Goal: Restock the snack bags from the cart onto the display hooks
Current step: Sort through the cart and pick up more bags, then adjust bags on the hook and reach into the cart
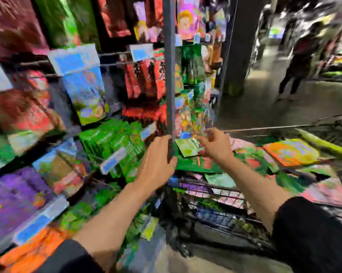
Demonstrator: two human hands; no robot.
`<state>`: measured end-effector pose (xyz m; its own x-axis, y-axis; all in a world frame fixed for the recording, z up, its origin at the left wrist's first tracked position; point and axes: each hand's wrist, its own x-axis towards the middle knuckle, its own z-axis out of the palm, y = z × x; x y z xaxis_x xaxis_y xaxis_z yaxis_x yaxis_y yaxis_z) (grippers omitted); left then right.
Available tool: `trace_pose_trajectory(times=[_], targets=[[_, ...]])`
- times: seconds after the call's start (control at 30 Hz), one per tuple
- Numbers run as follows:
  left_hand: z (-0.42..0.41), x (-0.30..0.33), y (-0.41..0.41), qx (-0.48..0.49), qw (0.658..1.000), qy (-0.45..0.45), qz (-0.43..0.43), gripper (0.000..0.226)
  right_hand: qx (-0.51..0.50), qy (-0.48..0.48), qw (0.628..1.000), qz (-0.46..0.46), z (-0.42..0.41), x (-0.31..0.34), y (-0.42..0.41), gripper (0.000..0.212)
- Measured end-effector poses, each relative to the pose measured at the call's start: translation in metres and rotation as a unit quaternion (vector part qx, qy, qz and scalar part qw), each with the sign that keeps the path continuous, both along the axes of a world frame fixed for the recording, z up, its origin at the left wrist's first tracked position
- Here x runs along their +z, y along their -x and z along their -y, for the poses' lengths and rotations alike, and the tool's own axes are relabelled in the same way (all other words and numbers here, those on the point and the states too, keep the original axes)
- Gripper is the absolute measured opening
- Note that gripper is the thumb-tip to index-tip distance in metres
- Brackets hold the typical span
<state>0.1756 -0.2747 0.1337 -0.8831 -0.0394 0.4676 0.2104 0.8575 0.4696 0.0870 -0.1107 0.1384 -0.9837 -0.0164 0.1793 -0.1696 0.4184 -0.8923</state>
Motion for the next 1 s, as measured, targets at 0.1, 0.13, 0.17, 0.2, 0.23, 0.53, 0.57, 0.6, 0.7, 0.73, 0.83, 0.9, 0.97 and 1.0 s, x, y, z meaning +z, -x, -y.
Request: trace_pose_trajectory(times=[0.1,0.13,0.17,0.2,0.23,0.53,0.57,0.6,0.7,0.73,0.83,0.9,0.97,1.0], targets=[[-0.029,-0.050,0.042,-0.005,0.998,-0.036,0.052,0.054,-0.032,-0.055,0.997,0.040,-0.043,-0.042,0.041,0.024],[-0.039,-0.066,0.057,-0.004,0.997,-0.043,0.068,0.055,-0.030,-0.059,0.996,0.056,-0.055,-0.059,0.058,0.027],[-0.047,-0.081,0.073,0.000,0.995,-0.050,0.086,0.055,-0.033,-0.068,0.995,0.064,-0.067,-0.077,0.077,0.032],[-0.053,-0.095,0.085,0.008,0.993,-0.060,0.105,0.057,-0.031,-0.089,0.993,0.067,-0.076,-0.093,0.091,0.037],[-0.060,-0.110,0.099,0.020,0.989,-0.076,0.123,0.058,-0.022,-0.107,0.991,0.075,-0.086,-0.113,0.110,0.041],[-0.066,-0.189,0.174,0.255,0.936,-0.173,0.170,0.056,0.098,-0.237,0.962,0.091,-0.073,-0.171,0.190,0.037],[-0.065,-0.194,0.178,0.277,0.933,-0.170,0.153,0.055,0.115,-0.252,0.958,0.078,-0.066,-0.173,0.198,0.037],[-0.065,-0.198,0.182,0.294,0.931,-0.168,0.135,0.057,0.129,-0.265,0.953,0.062,-0.061,-0.175,0.205,0.036],[-0.064,-0.203,0.192,0.343,0.913,-0.187,0.118,0.062,0.163,-0.317,0.934,-0.006,-0.046,-0.177,0.227,0.036],[-0.062,-0.205,0.196,0.359,0.907,-0.186,0.117,0.062,0.173,-0.344,0.922,-0.031,-0.042,-0.177,0.233,0.034],[-0.052,-0.210,0.205,0.394,0.890,-0.203,0.106,0.057,0.208,-0.368,0.902,-0.085,-0.025,-0.171,0.252,0.024],[-0.049,-0.210,0.209,0.409,0.877,-0.229,0.102,0.050,0.264,-0.351,0.894,-0.086,-0.012,-0.163,0.262,0.021],[-0.049,-0.211,0.210,0.421,0.872,-0.225,0.105,0.040,0.353,-0.367,0.856,-0.088,0.004,-0.160,0.277,0.045],[-0.050,-0.211,0.211,0.426,0.872,-0.215,0.108,0.036,0.397,-0.389,0.825,-0.095,0.013,-0.161,0.286,0.056]])
